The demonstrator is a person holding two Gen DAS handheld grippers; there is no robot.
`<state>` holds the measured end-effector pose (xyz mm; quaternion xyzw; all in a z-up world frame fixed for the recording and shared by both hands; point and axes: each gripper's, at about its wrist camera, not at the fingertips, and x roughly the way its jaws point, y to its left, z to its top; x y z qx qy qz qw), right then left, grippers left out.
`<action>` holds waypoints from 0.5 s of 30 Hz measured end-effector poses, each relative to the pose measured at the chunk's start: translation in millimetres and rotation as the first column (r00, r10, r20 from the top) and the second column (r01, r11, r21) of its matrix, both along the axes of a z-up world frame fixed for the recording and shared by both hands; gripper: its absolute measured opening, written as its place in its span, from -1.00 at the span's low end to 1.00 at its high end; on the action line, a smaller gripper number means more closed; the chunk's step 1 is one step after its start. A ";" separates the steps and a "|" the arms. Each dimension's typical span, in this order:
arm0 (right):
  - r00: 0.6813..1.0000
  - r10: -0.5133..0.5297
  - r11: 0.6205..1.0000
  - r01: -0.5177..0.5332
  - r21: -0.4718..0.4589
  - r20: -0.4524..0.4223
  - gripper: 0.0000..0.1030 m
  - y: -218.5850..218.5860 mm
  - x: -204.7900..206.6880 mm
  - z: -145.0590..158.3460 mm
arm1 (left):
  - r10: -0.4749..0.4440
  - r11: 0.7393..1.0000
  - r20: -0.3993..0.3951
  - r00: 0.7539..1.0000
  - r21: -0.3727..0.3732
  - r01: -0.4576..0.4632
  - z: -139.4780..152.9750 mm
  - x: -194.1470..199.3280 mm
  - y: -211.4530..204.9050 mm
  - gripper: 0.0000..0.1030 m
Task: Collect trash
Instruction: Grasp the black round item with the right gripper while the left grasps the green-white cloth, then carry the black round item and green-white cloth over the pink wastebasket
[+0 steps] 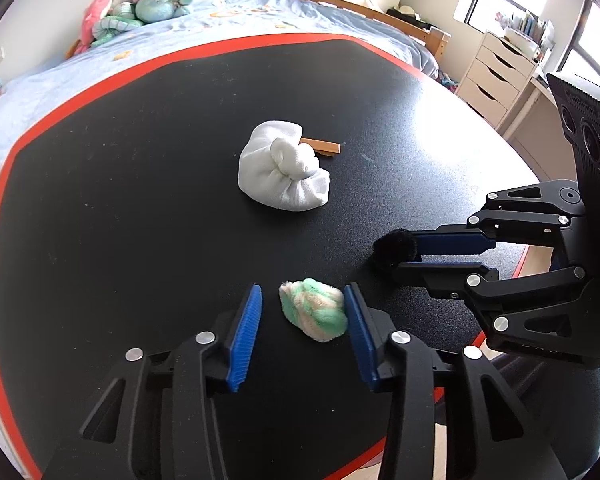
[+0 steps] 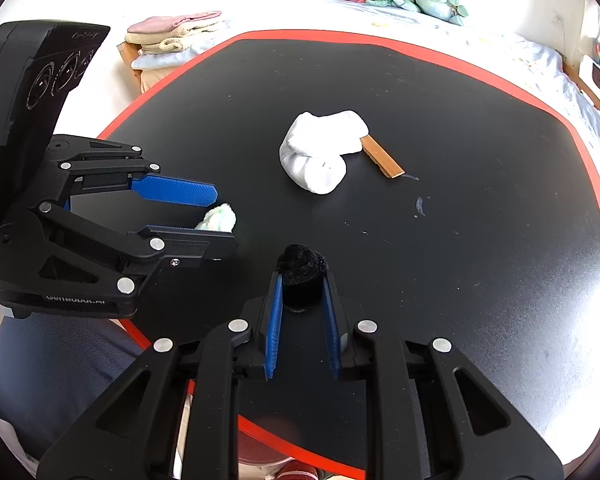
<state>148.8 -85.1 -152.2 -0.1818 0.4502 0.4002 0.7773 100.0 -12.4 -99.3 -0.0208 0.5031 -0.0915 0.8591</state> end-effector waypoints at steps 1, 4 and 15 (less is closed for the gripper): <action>1.000 -0.005 1.000 0.005 0.003 -0.003 -0.63 -1.0 0.6 -0.5 | 0.000 1.000 -0.002 1.000 0.005 0.000 0.3 -0.2 0.0 -0.43; 1.000 -0.015 1.000 0.015 0.006 -0.007 -0.63 0.4 1.4 -0.5 | 0.002 1.000 -0.013 1.000 0.001 -0.002 0.0 -2.2 2.4 -0.49; 0.999 -0.031 0.999 0.030 0.037 0.015 -0.63 -12.6 -13.9 29.2 | -0.001 1.000 0.018 1.000 0.002 0.001 27.0 -24.8 -5.1 -0.50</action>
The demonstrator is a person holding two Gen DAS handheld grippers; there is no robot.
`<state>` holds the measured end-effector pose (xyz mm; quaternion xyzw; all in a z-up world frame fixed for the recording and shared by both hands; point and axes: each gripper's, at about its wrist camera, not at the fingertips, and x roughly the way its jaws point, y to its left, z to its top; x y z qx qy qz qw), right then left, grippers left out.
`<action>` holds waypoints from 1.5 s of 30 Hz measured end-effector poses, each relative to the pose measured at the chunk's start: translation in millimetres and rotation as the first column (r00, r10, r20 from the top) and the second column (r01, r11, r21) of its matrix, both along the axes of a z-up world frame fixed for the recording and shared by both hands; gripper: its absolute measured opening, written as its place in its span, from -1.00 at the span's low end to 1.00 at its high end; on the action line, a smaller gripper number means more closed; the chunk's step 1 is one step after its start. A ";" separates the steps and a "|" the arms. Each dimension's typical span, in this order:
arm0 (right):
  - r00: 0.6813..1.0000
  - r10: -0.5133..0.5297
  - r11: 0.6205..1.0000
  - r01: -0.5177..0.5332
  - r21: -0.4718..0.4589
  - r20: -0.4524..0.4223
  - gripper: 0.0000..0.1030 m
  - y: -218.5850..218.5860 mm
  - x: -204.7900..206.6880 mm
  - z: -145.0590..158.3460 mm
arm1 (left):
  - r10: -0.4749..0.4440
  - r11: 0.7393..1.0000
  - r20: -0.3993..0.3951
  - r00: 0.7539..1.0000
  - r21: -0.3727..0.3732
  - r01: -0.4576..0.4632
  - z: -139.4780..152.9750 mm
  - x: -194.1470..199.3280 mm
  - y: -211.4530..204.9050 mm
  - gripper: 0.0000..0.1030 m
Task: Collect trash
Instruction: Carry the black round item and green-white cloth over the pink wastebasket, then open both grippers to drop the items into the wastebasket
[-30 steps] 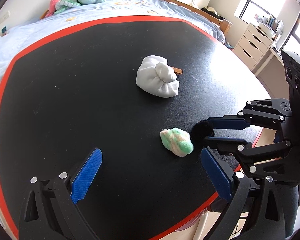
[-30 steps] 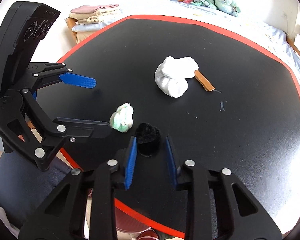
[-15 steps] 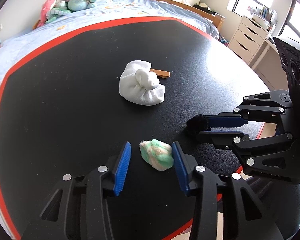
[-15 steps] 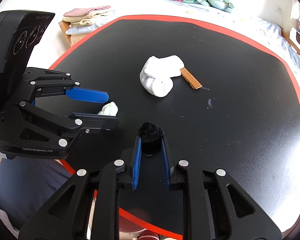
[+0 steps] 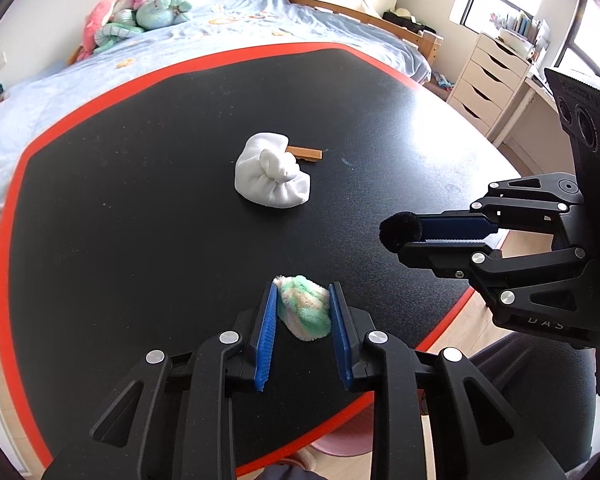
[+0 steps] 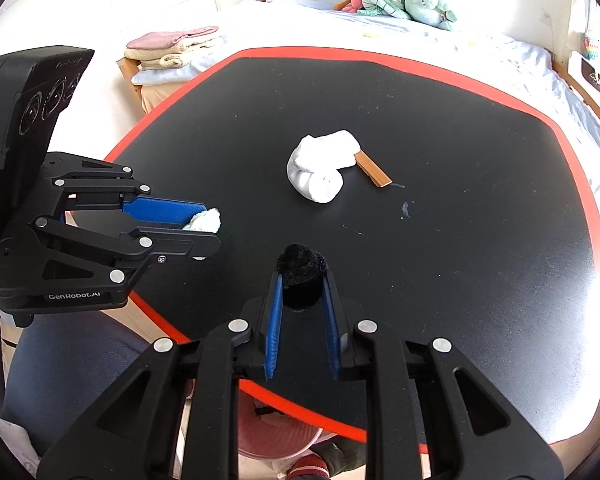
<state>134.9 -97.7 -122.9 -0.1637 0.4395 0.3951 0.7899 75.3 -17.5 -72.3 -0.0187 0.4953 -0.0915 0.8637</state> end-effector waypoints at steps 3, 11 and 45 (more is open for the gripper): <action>1.000 0.000 1.000 0.000 0.011 0.004 -0.63 -4.6 -9.8 11.3 | -0.002 1.000 0.017 1.000 -0.001 0.002 11.0 -9.1 -2.8 -0.50; 1.000 0.002 0.999 -0.003 0.039 0.025 -0.63 -17.2 -41.4 40.8 | -0.015 1.000 0.055 0.998 -0.005 0.016 33.7 -36.5 -14.7 -0.50; 0.999 0.035 0.999 -0.034 0.027 -0.033 -0.57 -56.5 -135.8 38.6 | -0.083 0.995 0.030 0.996 -0.047 0.084 32.4 -113.5 -56.4 -0.47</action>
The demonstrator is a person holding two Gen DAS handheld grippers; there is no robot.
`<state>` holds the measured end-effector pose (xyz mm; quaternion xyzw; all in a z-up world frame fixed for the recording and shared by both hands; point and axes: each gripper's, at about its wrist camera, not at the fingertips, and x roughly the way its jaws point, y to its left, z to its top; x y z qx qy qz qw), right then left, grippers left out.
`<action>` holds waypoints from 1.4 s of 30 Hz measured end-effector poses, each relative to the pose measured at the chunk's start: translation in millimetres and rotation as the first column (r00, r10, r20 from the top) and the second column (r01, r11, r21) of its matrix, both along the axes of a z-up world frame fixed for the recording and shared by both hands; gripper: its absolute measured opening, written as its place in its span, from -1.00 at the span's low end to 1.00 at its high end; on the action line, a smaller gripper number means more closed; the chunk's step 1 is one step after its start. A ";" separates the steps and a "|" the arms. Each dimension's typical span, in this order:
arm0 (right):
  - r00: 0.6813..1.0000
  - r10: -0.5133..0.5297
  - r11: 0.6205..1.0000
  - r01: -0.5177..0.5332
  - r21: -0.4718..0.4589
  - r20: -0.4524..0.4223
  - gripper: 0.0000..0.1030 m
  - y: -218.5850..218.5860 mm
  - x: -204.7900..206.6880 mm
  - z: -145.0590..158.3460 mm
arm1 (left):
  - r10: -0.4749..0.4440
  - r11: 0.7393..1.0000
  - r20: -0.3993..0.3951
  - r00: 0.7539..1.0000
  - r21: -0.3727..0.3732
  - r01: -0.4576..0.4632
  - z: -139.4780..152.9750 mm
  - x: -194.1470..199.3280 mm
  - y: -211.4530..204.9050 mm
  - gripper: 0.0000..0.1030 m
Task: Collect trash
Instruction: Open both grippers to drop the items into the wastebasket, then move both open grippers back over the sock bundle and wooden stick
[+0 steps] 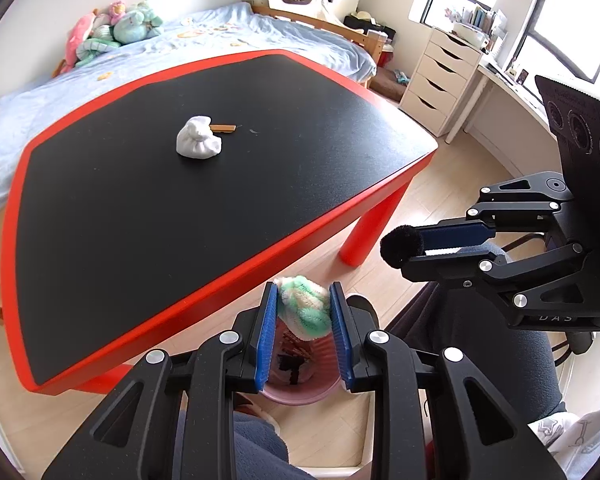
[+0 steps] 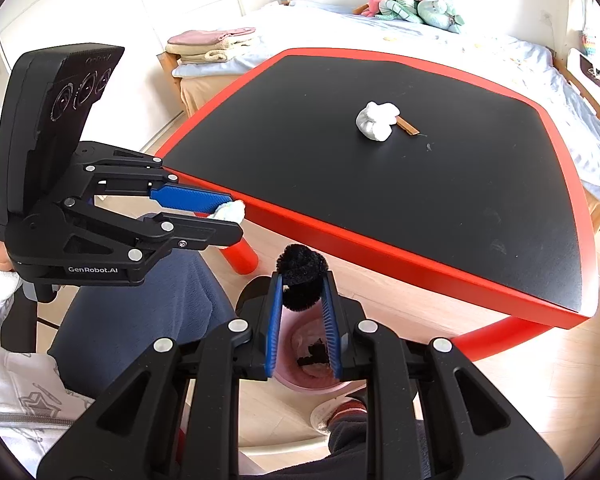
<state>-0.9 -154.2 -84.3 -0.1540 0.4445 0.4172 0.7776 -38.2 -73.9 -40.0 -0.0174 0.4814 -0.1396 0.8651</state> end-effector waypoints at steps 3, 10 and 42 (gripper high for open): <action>1.000 -0.012 1.000 0.012 -0.004 -0.009 0.37 -2.5 1.1 -4.1 | 0.008 1.000 -0.003 1.000 0.000 -0.008 -1.6 -0.2 2.3 0.04; 0.998 -0.056 0.998 0.056 -0.032 0.004 0.79 -9.6 2.3 -7.2 | 0.085 0.996 0.024 0.996 0.016 -0.085 0.1 -2.5 14.0 0.81; 0.991 -0.091 0.996 0.091 0.003 0.094 0.89 2.4 77.3 17.6 | 0.140 0.990 0.047 0.989 -0.001 -0.140 14.9 61.7 47.2 0.85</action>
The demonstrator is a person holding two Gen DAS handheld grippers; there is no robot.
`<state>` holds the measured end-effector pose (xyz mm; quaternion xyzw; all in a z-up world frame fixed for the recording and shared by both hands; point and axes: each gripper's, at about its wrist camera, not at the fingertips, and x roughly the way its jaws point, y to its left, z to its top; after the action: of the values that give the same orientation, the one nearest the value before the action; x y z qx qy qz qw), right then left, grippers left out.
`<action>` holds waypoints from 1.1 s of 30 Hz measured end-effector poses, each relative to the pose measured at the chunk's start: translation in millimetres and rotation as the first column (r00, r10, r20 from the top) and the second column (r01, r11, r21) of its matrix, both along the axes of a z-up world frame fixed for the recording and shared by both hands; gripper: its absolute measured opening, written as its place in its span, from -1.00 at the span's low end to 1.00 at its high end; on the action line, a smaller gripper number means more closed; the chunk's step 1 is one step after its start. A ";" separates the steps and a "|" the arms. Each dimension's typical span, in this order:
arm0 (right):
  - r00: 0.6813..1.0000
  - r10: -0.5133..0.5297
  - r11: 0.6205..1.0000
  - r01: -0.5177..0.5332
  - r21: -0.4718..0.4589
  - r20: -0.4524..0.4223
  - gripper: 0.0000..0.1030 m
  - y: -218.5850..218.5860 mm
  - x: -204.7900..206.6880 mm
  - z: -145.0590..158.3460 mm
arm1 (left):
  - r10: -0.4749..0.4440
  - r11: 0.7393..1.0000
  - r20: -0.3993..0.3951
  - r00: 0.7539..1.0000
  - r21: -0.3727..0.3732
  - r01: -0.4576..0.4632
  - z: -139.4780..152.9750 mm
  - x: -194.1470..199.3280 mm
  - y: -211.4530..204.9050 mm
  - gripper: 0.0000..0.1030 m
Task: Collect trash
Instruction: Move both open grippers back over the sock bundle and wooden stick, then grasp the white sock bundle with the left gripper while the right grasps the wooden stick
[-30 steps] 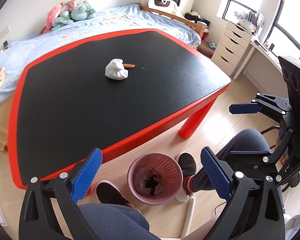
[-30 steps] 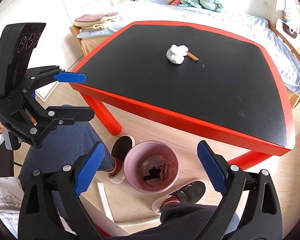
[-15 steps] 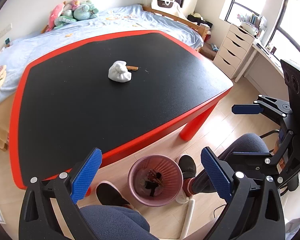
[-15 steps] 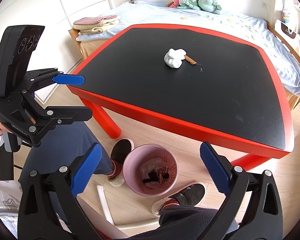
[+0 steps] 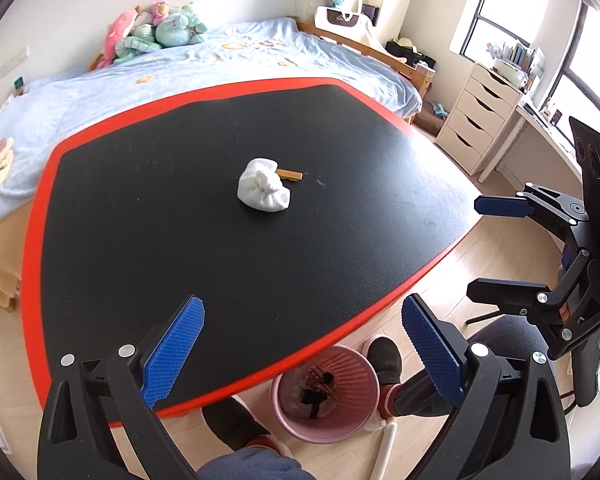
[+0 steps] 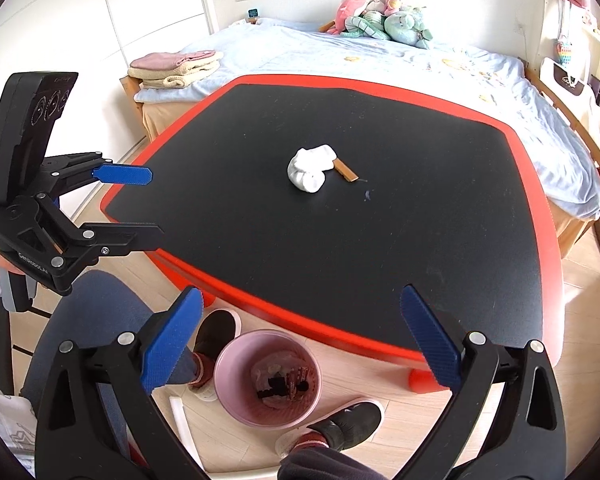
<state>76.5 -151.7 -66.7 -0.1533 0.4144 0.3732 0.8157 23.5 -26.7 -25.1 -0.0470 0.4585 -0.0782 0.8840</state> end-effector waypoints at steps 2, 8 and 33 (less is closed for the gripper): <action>1.000 0.001 1.000 -0.001 -0.006 0.008 0.89 4.2 13.0 0.3 | 0.000 1.000 0.002 1.000 -0.001 0.000 0.6 11.8 3.1 0.85; 1.000 0.007 1.000 -0.007 -0.028 0.014 0.89 17.8 53.1 -7.8 | -0.001 1.000 -0.010 1.000 -0.001 0.001 -5.3 47.6 9.9 0.85; 0.998 0.045 0.994 -0.050 -0.096 -0.049 0.89 59.0 150.6 -78.2 | 0.002 1.000 -0.077 0.997 0.006 -0.001 -77.8 145.8 31.4 0.31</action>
<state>227.1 -92.7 -144.8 -0.1940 0.4473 0.3755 0.7882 169.3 4.8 -102.9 -0.0478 0.4924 -0.0742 0.8659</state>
